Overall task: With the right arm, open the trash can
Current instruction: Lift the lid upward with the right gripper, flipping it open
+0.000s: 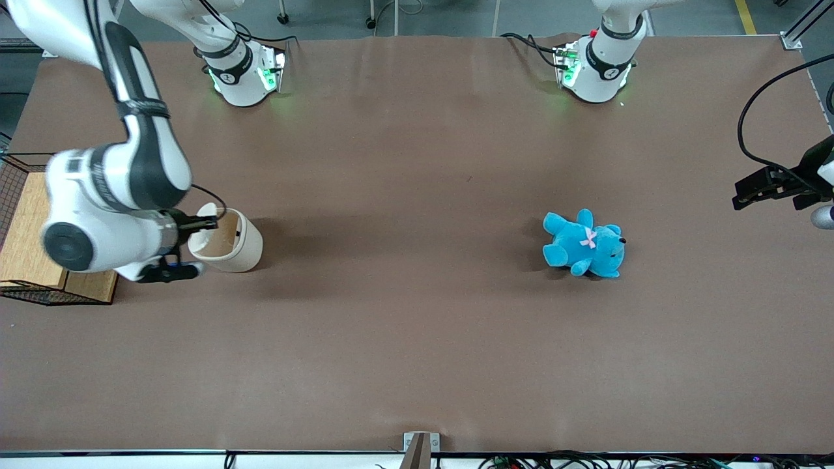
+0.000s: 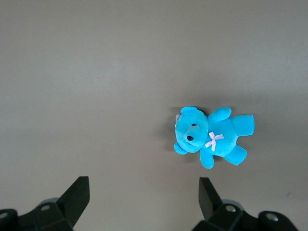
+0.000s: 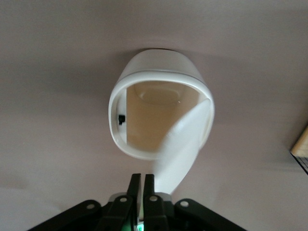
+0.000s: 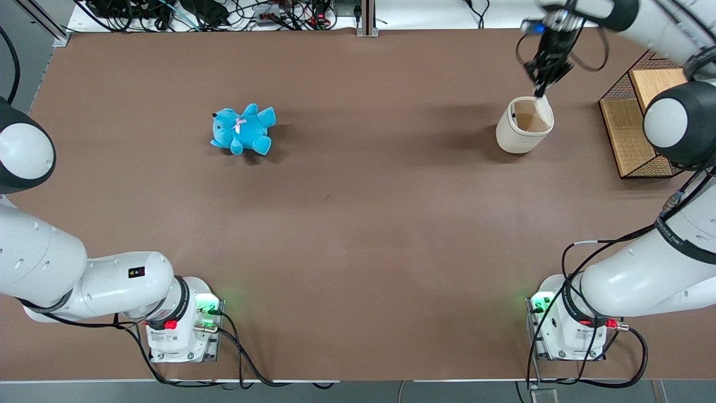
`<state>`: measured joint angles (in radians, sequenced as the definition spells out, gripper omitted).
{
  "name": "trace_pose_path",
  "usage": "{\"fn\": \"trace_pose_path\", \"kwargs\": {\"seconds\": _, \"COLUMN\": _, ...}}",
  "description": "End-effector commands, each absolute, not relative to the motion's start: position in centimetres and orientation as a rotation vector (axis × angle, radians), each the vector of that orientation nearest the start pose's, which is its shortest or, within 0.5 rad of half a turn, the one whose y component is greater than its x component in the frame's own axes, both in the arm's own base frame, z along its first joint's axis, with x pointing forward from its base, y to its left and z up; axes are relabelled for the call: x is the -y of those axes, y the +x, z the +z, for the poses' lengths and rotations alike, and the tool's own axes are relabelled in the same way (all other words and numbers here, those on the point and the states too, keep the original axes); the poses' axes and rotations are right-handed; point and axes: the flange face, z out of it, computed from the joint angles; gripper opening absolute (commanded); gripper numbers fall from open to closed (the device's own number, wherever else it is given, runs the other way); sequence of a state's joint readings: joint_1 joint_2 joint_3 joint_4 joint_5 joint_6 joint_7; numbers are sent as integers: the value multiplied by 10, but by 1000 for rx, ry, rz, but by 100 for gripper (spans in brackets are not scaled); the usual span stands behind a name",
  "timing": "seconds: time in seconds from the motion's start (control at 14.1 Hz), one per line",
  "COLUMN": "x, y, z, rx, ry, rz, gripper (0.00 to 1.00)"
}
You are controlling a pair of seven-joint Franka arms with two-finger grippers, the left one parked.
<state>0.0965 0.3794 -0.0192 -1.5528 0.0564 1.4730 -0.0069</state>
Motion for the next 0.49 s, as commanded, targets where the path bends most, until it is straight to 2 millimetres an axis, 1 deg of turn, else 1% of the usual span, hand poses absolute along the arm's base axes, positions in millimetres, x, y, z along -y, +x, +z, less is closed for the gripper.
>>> {"fn": "trace_pose_path", "kwargs": {"seconds": 0.0, "x": -45, "y": 618, "z": 461, "rx": 98, "ry": -3028, "rz": 632, "gripper": 47}}
{"fn": "trace_pose_path", "kwargs": {"seconds": 0.07, "x": -46, "y": 618, "z": 470, "rx": 104, "ry": -3045, "rz": 608, "gripper": 71}}
{"fn": "trace_pose_path", "kwargs": {"seconds": 0.14, "x": -44, "y": 617, "z": 479, "rx": 105, "ry": -3055, "rz": 573, "gripper": 100}}
{"fn": "trace_pose_path", "kwargs": {"seconds": 0.21, "x": -41, "y": 617, "z": 489, "rx": 94, "ry": -3061, "rz": 540, "gripper": 100}}
{"fn": "trace_pose_path", "kwargs": {"seconds": 0.28, "x": -32, "y": 617, "z": 508, "rx": 74, "ry": -3067, "rz": 478, "gripper": 100}}
{"fn": "trace_pose_path", "kwargs": {"seconds": 0.35, "x": -17, "y": 617, "z": 536, "rx": 46, "ry": -3075, "rz": 390, "gripper": 100}}
{"fn": "trace_pose_path", "kwargs": {"seconds": 0.42, "x": -12, "y": 614, "z": 561, "rx": 44, "ry": -3085, "rz": 293, "gripper": 100}}
